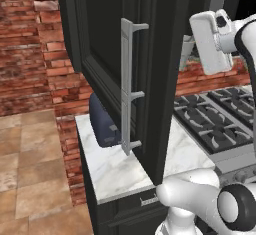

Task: There is a bowl on the dining counter. Grab a lemon wedge from the fridge and place it in the bowl. Then get the liquor bottle and glass cup from the cabinet and place them next to the bowl.

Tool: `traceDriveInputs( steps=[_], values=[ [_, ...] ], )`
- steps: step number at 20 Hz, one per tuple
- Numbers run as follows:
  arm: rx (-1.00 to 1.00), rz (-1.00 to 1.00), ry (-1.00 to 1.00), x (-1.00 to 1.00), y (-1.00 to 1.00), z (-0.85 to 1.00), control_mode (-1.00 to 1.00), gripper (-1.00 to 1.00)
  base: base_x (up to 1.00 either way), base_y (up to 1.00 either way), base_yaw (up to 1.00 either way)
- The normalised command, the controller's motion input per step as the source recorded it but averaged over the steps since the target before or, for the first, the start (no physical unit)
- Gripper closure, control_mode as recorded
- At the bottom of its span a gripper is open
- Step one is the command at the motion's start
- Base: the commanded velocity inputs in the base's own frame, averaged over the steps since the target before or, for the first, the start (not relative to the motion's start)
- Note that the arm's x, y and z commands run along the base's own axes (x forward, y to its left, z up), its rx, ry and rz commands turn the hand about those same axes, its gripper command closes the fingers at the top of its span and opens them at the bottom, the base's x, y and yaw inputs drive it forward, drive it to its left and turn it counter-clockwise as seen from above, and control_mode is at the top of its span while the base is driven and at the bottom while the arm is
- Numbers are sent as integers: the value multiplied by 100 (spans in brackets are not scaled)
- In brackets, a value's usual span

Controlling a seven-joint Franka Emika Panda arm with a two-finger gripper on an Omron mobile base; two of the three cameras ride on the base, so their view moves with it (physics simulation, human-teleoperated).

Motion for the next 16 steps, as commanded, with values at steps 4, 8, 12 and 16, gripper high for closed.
traceDriveInputs(
  steps=[4,8,12,16],
  values=[
    [-3,0,-1,-58,-26,-7,-100,100,0,0,0],
    [-3,0,0,-25,-8,-5,100,100,-33,-18,0],
    [0,0,0,0,0,0,100,100,-92,-42,0],
    [0,0,0,0,0,0,100,100,-97,-65,0]
  ],
)
